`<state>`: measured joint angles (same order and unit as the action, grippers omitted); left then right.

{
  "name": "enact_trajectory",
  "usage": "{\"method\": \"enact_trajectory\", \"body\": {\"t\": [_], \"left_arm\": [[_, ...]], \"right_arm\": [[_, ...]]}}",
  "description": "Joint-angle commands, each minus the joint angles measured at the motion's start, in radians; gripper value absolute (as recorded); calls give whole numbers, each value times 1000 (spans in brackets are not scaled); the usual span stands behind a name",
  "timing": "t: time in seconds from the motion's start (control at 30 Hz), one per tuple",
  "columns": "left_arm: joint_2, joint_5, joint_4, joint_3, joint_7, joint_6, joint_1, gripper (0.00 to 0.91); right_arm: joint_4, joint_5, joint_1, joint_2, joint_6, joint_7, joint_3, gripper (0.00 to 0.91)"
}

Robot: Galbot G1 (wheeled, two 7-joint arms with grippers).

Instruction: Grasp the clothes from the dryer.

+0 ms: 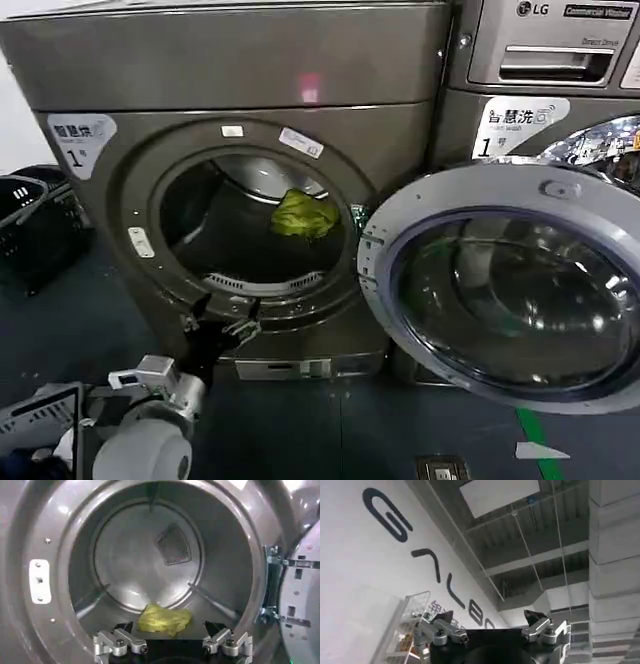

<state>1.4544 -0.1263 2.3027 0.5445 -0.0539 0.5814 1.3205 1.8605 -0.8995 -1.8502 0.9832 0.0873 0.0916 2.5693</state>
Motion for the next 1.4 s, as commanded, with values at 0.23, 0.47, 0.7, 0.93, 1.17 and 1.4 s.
{"method": "enact_trajectory", "body": {"t": [0.23,0.47,0.7,0.93,1.17,1.4], "left_arm": [[4,-1,-13,-6,-3,0,-15,907],[5,-1,-18,-7,-4,0,-21,907],[4,-2,-21,-8,-5,0,-25,907],[-1,-3,-17,-8,-4,0,-24,907],[-7,-4,-11,-9,-4,-1,-17,907],[-4,-3,-11,-8,-4,-1,-17,907]], "right_arm": [[-14,-2,-8,1,1,6,31,907],[-21,-2,-9,0,1,8,38,907],[-27,0,-9,0,1,11,39,907],[-24,0,-16,0,1,14,45,907],[-21,0,-17,4,2,13,44,907],[-16,-1,-17,5,2,16,43,907]]}}
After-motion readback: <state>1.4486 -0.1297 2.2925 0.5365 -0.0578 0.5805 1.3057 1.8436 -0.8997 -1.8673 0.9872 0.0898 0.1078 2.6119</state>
